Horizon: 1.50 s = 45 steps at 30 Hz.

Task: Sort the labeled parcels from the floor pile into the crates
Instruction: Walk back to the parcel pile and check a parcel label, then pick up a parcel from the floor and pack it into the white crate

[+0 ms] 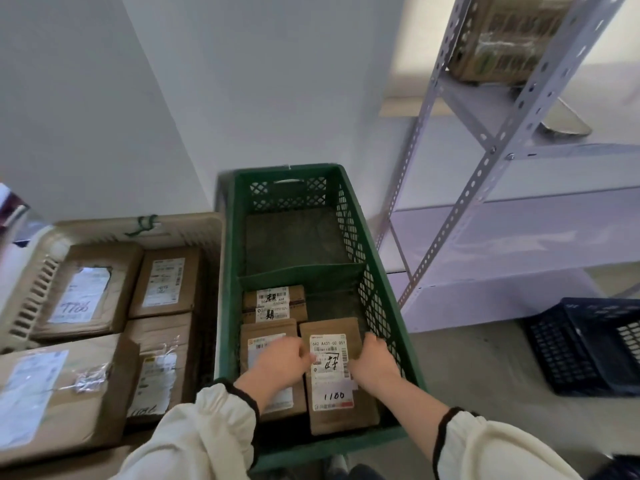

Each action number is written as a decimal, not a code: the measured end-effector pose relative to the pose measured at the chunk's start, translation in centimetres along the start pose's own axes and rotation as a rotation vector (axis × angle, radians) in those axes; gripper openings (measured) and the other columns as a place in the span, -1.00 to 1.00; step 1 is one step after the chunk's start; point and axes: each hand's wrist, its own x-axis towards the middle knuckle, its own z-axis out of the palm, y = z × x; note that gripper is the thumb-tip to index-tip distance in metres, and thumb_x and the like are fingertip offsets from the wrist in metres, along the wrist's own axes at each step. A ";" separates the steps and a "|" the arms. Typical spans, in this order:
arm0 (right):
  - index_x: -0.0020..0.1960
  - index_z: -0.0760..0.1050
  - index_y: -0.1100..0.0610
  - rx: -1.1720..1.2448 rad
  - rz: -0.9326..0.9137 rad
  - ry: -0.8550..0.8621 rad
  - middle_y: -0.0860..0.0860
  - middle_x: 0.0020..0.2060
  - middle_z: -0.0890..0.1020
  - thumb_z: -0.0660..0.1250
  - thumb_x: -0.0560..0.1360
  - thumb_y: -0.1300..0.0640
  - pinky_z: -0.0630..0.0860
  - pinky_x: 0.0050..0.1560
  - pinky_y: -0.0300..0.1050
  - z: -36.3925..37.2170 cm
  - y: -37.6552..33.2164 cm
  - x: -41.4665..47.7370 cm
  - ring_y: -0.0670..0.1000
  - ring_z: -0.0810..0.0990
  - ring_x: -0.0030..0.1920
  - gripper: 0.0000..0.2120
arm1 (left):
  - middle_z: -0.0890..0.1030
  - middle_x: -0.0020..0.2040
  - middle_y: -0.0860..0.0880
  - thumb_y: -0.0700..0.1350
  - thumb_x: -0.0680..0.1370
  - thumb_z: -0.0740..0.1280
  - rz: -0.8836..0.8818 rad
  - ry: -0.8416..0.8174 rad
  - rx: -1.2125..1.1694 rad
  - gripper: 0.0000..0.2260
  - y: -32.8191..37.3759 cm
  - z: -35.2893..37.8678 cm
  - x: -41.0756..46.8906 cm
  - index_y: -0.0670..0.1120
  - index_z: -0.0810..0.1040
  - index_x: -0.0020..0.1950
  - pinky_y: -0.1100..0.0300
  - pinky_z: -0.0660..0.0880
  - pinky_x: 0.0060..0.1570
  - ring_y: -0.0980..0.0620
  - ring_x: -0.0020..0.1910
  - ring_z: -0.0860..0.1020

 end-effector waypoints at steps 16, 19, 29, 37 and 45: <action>0.21 0.44 0.10 -0.584 -0.973 -0.220 0.02 0.08 0.56 0.24 0.53 -0.02 0.54 0.12 0.00 -2.8 -20.8 -8.9 0.01 0.56 0.05 -0.68 | 0.54 0.20 -0.01 0.05 0.58 0.20 -0.534 0.502 -0.049 -0.70 -11.0 -8.4 -22.4 -0.02 0.47 0.26 0.07 0.48 0.11 -0.06 0.17 0.51; 0.13 0.46 0.09 -0.682 -1.175 -0.230 0.00 0.02 0.56 0.21 0.53 0.00 0.55 0.05 -0.04 1.7 -22.9 -15.5 -0.01 0.55 0.00 -0.76 | 0.57 0.12 -0.05 0.01 0.59 0.16 -0.688 0.573 -0.040 -0.75 -13.3 -4.5 -29.7 -0.04 0.53 0.14 0.03 0.50 0.05 -0.10 0.14 0.52; -0.20 0.41 0.10 -0.940 -1.675 -0.472 0.03 -0.18 0.57 0.16 0.49 0.03 0.44 -0.15 -0.18 20.3 -17.2 -43.3 0.12 0.59 -0.03 -0.83 | 0.50 0.24 -0.11 0.04 0.62 0.12 -1.171 0.590 -0.169 -0.68 -16.3 14.5 -55.9 -0.04 0.48 0.28 0.02 0.40 0.24 -0.15 0.28 0.40; -0.23 0.42 0.10 -1.065 -1.783 -0.819 0.11 -0.21 0.58 0.22 0.51 0.01 0.39 -0.20 -0.15 35.6 -4.5 -64.6 0.08 0.54 -0.13 -0.79 | 0.47 0.27 -0.10 0.05 0.62 0.13 -1.549 0.527 -0.448 -0.68 -14.2 35.0 -78.6 -0.02 0.48 0.30 0.02 0.40 0.23 -0.14 0.29 0.42; -0.41 0.34 0.10 -1.290 -1.717 -0.911 0.02 -0.49 0.42 0.23 0.46 0.10 0.24 -0.40 -0.23 47.1 2.5 -78.7 0.00 0.34 -0.50 -0.72 | 0.50 0.23 -0.13 0.03 0.63 0.12 -1.721 0.555 -0.815 -0.69 -13.3 50.5 -91.9 -0.07 0.50 0.26 0.11 0.40 0.16 -0.12 0.24 0.46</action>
